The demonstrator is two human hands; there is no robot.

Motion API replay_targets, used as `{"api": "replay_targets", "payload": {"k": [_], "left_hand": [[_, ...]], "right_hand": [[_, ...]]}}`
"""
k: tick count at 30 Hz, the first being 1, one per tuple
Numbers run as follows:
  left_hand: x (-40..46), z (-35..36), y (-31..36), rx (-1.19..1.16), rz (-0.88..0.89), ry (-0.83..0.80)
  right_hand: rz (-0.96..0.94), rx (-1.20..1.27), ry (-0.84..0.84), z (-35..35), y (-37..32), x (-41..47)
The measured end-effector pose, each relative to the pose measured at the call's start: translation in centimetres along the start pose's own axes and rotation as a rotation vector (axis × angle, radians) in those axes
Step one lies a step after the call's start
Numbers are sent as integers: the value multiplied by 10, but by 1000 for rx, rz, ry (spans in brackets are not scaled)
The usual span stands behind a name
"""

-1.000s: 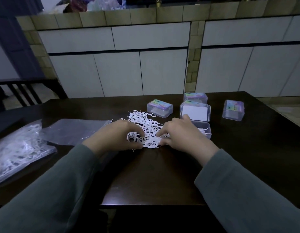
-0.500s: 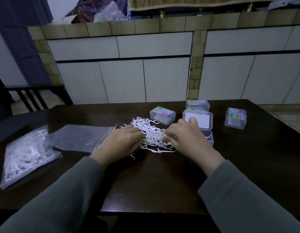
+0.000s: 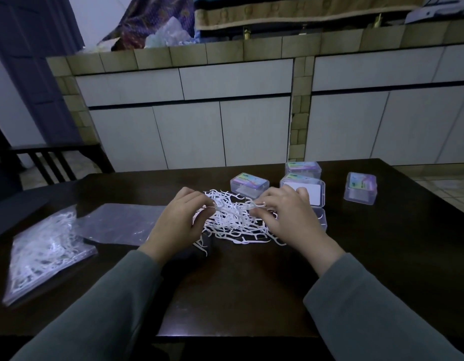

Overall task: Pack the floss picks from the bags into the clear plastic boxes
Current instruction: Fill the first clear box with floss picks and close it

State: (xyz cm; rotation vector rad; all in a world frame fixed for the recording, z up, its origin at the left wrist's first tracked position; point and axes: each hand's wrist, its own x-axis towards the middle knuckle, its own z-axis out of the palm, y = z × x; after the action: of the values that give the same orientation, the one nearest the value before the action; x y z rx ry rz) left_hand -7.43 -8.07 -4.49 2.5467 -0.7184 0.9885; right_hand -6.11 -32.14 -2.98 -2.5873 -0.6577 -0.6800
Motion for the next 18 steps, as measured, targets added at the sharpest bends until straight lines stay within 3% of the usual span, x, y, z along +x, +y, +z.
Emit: {"api": "replay_targets", "payload": {"k": [7, 11, 18], "left_hand": [[8, 3, 13, -123, -176, 77], [13, 5, 16, -226, -313, 88], [24, 9, 25, -359, -402, 172]], "right_hand": [[2, 143, 143, 3, -2, -2], [63, 246, 127, 5, 6, 0], [125, 409, 196, -1, 12, 4]]}}
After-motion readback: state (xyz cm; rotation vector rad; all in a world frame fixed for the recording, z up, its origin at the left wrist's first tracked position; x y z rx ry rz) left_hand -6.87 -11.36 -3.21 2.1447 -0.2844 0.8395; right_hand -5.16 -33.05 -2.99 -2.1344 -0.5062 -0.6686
